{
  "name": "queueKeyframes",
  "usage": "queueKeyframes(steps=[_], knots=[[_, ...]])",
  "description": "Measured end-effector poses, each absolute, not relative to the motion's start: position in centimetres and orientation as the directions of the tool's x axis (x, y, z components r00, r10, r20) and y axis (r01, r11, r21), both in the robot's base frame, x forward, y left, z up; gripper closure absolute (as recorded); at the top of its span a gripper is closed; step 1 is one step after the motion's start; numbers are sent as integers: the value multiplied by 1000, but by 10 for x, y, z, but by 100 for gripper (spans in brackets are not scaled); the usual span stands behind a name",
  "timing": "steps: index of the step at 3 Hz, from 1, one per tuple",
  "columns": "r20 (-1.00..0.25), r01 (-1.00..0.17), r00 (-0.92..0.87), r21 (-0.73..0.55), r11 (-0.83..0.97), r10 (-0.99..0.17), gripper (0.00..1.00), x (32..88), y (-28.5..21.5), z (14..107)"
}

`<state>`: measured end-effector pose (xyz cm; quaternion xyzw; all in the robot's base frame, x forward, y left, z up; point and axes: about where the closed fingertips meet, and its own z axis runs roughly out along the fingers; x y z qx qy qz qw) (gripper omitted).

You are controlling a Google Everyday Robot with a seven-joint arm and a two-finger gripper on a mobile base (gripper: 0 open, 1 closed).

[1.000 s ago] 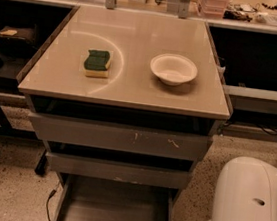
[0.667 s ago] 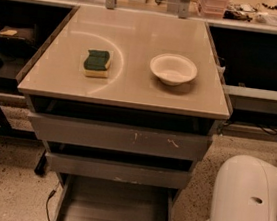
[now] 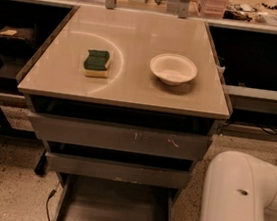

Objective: Close bottom drawer

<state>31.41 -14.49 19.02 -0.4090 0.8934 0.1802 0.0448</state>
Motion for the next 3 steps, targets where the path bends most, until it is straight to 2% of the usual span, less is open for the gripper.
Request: queueKeyframes(steps=[1, 3], knots=[[-234, -745, -666, 268, 611, -709, 100, 319, -147, 187], [-326, -726, -681, 187, 662, -656, 100, 352, -147, 172]])
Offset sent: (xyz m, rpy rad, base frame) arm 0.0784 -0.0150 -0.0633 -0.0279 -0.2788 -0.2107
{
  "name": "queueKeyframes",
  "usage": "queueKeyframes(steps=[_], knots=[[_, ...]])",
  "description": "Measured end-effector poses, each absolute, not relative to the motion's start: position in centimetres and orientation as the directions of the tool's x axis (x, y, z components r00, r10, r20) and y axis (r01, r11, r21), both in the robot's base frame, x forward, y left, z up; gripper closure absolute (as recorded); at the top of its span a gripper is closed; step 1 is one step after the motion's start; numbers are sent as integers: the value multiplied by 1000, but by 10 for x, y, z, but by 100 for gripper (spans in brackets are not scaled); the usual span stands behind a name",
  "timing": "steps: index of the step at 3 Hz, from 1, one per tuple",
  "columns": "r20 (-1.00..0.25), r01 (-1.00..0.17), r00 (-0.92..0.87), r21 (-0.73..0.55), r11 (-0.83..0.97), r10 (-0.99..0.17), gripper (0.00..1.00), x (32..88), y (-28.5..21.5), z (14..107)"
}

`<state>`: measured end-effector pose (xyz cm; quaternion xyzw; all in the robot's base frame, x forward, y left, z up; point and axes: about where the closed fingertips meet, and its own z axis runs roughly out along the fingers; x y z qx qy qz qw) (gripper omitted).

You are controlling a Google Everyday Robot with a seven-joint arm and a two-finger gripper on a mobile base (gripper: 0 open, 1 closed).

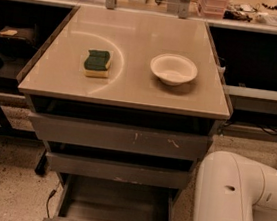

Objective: Close bottom drawer

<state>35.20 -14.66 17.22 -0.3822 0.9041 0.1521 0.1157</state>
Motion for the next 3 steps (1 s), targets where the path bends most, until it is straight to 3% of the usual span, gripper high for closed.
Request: queueKeyframes(steps=[1, 3], knots=[[-333, -724, -683, 194, 661, -650, 100, 351, -145, 171], [-480, -701, -659, 114, 704, -579, 100, 387, -145, 181]])
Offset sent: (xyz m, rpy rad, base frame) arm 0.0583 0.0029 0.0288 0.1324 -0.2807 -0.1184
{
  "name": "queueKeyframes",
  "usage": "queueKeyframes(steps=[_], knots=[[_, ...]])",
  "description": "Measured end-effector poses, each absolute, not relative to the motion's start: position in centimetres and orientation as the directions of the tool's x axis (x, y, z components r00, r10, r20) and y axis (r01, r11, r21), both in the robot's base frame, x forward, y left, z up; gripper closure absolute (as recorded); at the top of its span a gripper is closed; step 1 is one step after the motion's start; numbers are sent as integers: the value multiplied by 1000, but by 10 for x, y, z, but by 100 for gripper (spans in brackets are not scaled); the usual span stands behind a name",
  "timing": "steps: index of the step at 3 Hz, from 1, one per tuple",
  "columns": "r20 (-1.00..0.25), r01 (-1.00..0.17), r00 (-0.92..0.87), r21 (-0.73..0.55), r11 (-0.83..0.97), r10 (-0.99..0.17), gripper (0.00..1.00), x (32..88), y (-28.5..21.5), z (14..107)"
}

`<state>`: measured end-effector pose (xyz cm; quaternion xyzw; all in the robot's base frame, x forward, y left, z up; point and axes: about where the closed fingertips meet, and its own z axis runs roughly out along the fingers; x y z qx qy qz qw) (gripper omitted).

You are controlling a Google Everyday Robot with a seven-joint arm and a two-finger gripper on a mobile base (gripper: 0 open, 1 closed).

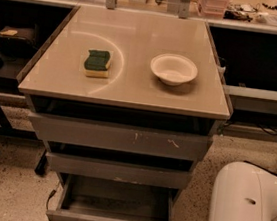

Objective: Close bottom drawer

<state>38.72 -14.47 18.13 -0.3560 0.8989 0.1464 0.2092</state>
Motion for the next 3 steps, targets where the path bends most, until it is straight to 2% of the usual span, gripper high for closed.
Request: queueKeyframes(steps=[2, 3], knots=[[-579, -639, -647, 56, 767, -496, 100, 426, -149, 178], [-582, -634, -648, 57, 771, -490, 100, 430, -150, 176]])
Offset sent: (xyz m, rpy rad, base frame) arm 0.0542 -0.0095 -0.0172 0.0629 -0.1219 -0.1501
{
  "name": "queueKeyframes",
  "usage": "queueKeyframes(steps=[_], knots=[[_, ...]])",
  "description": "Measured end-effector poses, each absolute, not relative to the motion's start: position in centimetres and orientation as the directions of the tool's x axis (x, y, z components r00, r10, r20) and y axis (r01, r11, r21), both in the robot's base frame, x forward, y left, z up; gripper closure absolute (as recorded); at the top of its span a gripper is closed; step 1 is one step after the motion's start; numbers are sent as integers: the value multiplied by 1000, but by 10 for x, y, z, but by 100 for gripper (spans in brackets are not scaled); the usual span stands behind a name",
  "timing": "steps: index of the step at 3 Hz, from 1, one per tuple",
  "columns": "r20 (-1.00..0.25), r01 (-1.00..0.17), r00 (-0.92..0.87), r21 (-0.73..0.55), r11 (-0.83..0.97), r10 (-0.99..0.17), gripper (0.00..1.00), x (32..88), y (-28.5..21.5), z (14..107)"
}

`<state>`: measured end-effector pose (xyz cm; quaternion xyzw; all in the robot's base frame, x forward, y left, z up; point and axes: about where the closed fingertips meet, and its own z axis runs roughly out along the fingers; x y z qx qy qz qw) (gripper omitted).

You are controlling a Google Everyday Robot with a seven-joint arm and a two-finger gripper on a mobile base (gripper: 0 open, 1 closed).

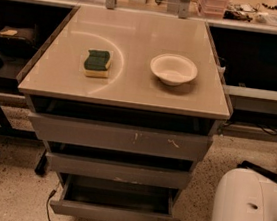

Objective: Close bottom drawer

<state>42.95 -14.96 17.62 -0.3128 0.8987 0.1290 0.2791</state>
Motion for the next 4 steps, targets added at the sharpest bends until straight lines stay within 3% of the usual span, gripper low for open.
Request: queueKeyframes(steps=[4], knots=[[-733, -510, -539, -110, 853, -416, 100, 512, -157, 190]])
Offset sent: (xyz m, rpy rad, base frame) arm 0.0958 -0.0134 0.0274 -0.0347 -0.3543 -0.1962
